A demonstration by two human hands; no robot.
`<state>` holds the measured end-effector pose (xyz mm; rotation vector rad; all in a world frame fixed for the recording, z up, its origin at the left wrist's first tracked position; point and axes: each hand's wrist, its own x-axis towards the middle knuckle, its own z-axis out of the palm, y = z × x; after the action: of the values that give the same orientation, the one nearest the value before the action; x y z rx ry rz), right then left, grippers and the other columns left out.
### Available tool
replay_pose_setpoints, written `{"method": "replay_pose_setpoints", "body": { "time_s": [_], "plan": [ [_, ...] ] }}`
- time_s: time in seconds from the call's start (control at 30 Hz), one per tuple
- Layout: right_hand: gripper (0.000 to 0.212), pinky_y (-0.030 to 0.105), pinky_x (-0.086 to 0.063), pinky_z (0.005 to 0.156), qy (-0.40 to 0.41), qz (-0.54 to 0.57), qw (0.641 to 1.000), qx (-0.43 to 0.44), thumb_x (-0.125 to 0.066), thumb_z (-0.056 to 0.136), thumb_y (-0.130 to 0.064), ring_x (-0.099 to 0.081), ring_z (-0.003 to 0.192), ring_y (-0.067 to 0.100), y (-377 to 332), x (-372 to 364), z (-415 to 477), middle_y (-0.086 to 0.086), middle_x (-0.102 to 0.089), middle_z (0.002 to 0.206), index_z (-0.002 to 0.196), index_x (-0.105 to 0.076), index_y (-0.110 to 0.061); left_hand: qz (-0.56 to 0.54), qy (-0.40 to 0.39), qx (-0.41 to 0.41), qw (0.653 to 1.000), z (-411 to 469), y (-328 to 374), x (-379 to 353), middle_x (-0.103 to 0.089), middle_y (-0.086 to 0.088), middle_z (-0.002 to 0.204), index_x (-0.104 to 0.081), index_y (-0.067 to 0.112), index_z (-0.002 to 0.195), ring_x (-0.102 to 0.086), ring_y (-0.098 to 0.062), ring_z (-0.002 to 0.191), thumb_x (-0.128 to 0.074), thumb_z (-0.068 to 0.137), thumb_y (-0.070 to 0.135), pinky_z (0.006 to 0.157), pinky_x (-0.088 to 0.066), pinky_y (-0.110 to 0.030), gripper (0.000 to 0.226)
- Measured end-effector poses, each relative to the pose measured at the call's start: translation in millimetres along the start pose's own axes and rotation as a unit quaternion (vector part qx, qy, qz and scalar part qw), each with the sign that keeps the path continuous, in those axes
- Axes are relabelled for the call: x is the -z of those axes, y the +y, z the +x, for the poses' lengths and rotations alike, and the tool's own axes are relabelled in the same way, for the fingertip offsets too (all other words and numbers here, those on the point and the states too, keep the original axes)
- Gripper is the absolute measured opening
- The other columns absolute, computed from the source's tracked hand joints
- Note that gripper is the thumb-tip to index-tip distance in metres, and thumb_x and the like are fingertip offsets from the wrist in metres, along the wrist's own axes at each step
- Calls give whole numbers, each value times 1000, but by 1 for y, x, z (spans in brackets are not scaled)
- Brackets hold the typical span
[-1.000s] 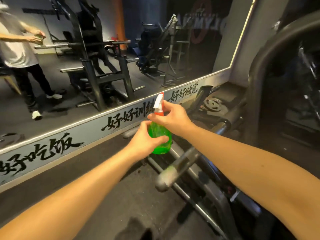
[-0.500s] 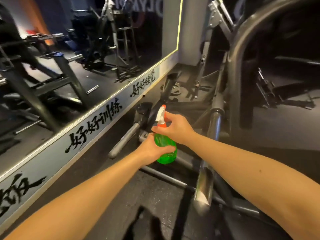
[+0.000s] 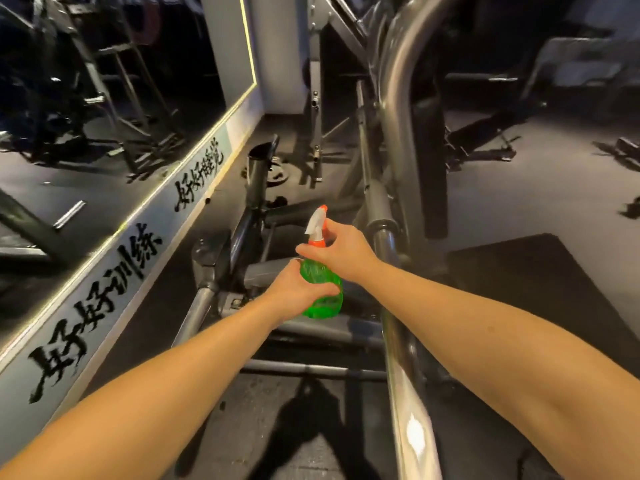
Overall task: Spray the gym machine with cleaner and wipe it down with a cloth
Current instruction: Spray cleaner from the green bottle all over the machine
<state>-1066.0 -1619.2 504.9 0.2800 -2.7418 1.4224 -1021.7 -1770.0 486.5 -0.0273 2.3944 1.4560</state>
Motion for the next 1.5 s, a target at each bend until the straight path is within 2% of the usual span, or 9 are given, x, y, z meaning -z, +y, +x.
{"method": "replay_pose_setpoints", "body": {
  "time_s": [0.27, 0.4, 0.6, 0.67, 0.8, 1.0, 1.13, 1.3, 1.5],
  "plan": [
    [35, 31, -49, 70, 99, -50, 992, -63, -80, 77, -60, -66, 80, 6, -9, 16, 51, -11, -69, 82, 85, -60, -33, 16, -44, -50, 998, 69, 30, 25, -69, 6, 112, -56, 24, 120, -67, -14, 105, -84, 52, 53, 98, -55, -43, 79],
    [34, 35, -56, 76, 163, -40, 981, -103, -81, 76, -57, -69, 82, 9, -24, 9, 74, -9, -71, 81, 82, -61, -30, 33, -85, -104, 990, 97, 41, 49, -70, 5, 103, -57, 29, 100, -67, -13, 98, -84, 76, 30, 95, -55, -38, 36],
    [48, 35, -58, 89, 235, 0, 964, -125, -84, 76, -53, -71, 93, 6, -58, 26, 108, -11, -74, 100, 112, -66, -28, 29, -110, -178, 977, 130, 78, 82, -70, 9, 105, -58, 24, 116, -66, -7, 97, -84, 73, 30, 85, -54, -31, 50],
    [47, 35, -59, 87, 242, -17, 962, -128, -83, 75, -56, -72, 90, 7, -67, 40, 117, -10, -74, 96, 107, -68, -25, 31, -117, -201, 972, 135, 96, 86, -73, 8, 98, -64, 24, 107, -69, -8, 92, -82, 75, 28, 84, -55, -33, 37],
    [32, 16, -48, 61, 241, -49, 961, -128, -84, 81, -48, -67, 65, -4, -78, 62, 127, -10, -69, 70, 79, -68, -20, 29, -129, -208, 969, 141, 116, 88, -76, 6, 95, -69, 26, 102, -72, -12, 91, -79, 71, 36, 89, -59, -40, 34],
    [35, 30, -57, 77, 238, -48, 965, -103, -82, 81, -51, -71, 83, 9, -83, 82, 136, -7, -72, 86, 93, -68, -21, 32, -120, -218, 968, 146, 141, 88, -74, 6, 98, -67, 25, 107, -71, -12, 93, -77, 59, 46, 90, -59, -42, 53],
    [31, 25, -49, 66, 269, -76, 958, -68, -82, 82, -49, -67, 73, 5, -104, 109, 145, -9, -67, 73, 78, -64, -24, 33, -100, -258, 960, 144, 174, 91, -76, 4, 92, -71, 24, 101, -72, -12, 88, -78, 74, 33, 89, -59, -43, 29],
    [31, 24, -52, 72, 295, -62, 952, -46, -81, 82, -51, -70, 82, 6, -131, 148, 162, -9, -71, 83, 88, -68, -24, -1, -43, -276, 960, 141, 219, 95, -63, 4, 110, -46, 19, 124, -64, -13, 100, -81, 74, 39, 88, -55, -38, 65],
    [30, 20, -51, 67, 349, -63, 935, -9, -81, 84, -50, -70, 78, 4, -156, 188, 173, -10, -71, 82, 89, -70, -22, 4, -17, -315, 949, 141, 270, 101, -63, 3, 110, -47, 21, 121, -64, -17, 102, -80, 77, 36, 91, -56, -42, 57]
  ]
}}
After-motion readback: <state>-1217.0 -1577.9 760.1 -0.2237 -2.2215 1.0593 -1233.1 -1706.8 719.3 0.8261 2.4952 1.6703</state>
